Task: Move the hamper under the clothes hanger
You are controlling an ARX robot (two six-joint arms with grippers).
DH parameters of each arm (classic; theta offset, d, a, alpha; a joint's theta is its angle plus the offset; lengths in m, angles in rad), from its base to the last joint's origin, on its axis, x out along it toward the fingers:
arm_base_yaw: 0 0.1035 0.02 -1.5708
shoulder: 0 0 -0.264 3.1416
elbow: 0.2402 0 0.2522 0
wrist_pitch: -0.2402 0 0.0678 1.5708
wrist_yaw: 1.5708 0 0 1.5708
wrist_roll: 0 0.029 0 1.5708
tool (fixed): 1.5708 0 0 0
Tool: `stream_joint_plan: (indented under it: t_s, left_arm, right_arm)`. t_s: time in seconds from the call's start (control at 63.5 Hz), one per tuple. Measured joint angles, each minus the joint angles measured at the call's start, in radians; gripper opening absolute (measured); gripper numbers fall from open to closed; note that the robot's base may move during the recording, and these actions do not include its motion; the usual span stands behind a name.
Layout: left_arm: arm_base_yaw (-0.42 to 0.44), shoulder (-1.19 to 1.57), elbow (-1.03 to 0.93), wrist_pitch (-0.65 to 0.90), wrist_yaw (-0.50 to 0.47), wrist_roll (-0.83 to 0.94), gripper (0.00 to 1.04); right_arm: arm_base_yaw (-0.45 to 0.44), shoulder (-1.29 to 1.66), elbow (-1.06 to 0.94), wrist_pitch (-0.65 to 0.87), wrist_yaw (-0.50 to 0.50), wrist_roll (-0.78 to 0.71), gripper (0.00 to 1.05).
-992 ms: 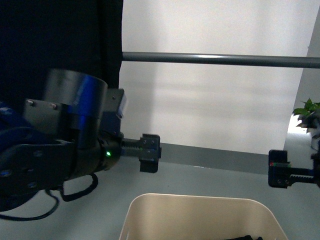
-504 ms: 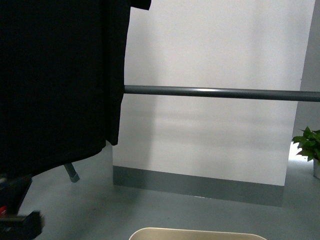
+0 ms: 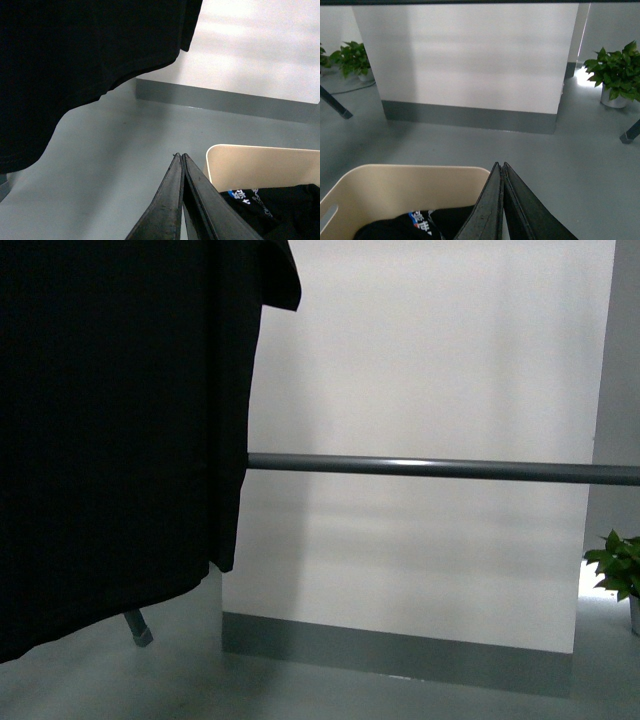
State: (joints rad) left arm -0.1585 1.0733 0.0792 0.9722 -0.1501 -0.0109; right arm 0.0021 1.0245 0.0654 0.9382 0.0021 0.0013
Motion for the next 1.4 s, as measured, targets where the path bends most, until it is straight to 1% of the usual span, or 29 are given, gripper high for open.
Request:
stream_joint_plan:
  t_s: [0.173,0.315,0.362,0.473,0.835,1.402]
  left_arm:
    - [0.036,-0.124,-0.029,-0.084,0.031,0.002,0.03]
    - [0.067,-0.248,-0.051,-0.187,0.068,0.002,0.03]
    - [0.111,-0.292,-0.057,-0.224,0.129,0.004,0.03]
    - [0.153,-0.377,-0.061,-0.298,0.143,0.004,0.04]
    - [0.156,-0.602,-0.061,-0.502,0.15,0.005,0.03]
    - [0.156,-0.856,-0.062,-0.75,0.15,0.004,0.03]
  right_arm:
    - [0.0,-0.115,-0.025,-0.084,0.0,0.0,0.02]
    - [0.0,-0.235,-0.045,-0.184,0.0,0.0,0.02]
    - [0.0,-0.274,-0.051,-0.219,0.0,0.0,0.02]
    - [0.0,-0.357,-0.056,-0.291,0.0,0.0,0.02]
    - [0.0,-0.572,-0.06,-0.488,-0.001,0.0,0.02]
    - [0.0,-0.818,-0.06,-0.727,-0.001,0.0,0.02]
